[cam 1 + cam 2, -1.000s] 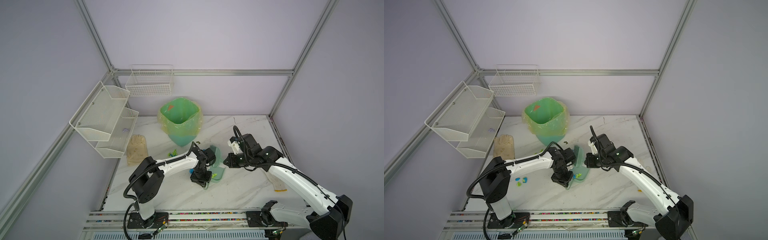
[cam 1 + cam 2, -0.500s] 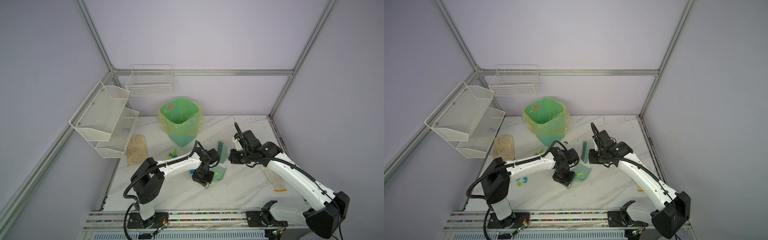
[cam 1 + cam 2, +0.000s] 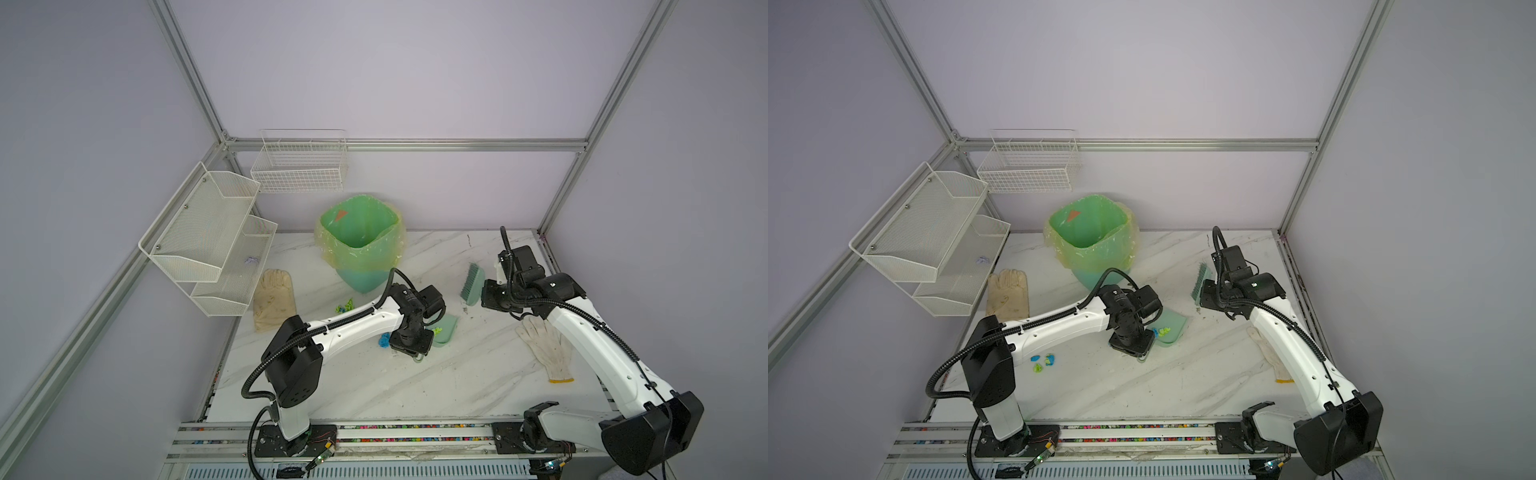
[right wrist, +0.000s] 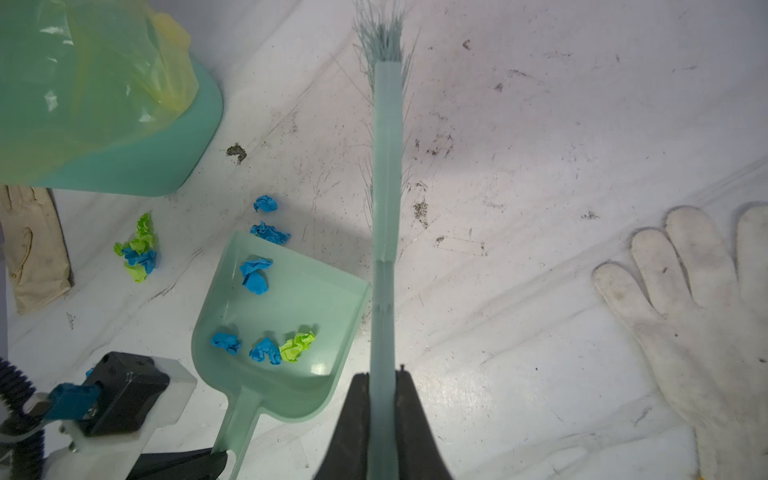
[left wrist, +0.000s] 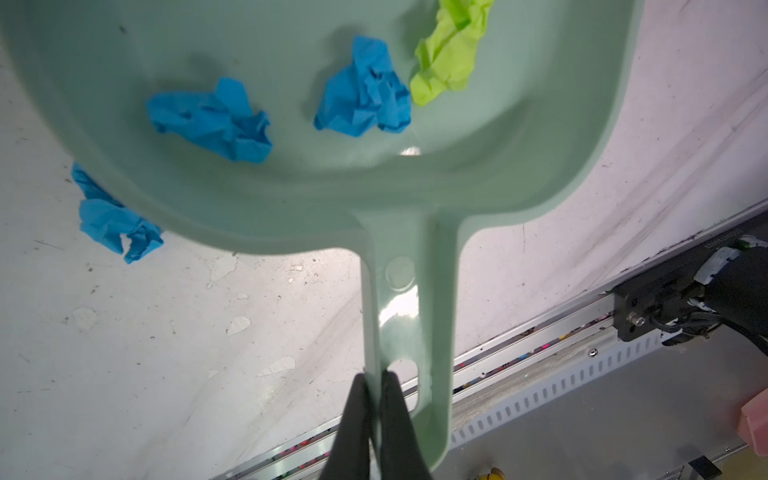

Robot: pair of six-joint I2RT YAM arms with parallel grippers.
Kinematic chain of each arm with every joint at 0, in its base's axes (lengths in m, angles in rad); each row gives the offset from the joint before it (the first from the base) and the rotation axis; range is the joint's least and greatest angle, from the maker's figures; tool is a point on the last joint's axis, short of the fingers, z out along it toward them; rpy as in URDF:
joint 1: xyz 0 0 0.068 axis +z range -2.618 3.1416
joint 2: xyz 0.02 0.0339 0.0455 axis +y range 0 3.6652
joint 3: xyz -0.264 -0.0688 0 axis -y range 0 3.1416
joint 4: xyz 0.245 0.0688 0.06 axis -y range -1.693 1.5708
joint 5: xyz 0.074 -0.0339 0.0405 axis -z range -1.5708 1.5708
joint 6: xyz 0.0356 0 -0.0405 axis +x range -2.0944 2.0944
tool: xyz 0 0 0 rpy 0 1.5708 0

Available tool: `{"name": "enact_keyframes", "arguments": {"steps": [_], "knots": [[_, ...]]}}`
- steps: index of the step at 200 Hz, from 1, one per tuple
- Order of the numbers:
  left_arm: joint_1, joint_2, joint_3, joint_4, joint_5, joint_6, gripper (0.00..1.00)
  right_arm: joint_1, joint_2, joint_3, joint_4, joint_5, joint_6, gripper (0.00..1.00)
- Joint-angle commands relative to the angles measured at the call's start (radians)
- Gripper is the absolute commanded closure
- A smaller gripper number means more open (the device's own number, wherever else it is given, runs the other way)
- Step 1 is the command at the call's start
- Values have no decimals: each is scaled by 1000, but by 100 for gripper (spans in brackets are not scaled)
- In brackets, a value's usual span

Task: Sweep away the paper scraps from the table
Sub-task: 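Draw the brush back and sweep more scraps into the dustpan with the right gripper, then lift the dustpan over the bin with the left gripper while the right lifts the brush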

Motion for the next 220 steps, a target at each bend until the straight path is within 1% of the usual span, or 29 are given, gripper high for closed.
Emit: {"name": "enact_keyframes", "arguments": {"steps": [1, 39, 60, 103, 158, 199, 220], "knots": [[0, -11, 112, -7, -71, 17, 100, -20, 4, 40, 37, 37, 3, 100], [22, 24, 190, -49, -98, 40, 100, -47, 4, 42, 49, 36, -1, 100], [40, 45, 278, -77, -114, 57, 100, -57, -1, 23, 73, 25, 2, 100], [92, 97, 461, -105, -87, 79, 100, -99, 2, 35, 107, 13, -6, 100], [180, 113, 648, -111, -3, 75, 100, -124, 1, 4, 151, -25, -11, 100], [238, 113, 713, -92, 110, 45, 100, -132, -4, 1, 160, -38, -22, 100], [269, 102, 716, -63, 179, 30, 100, -135, -3, -3, 164, -50, -25, 100]]}}
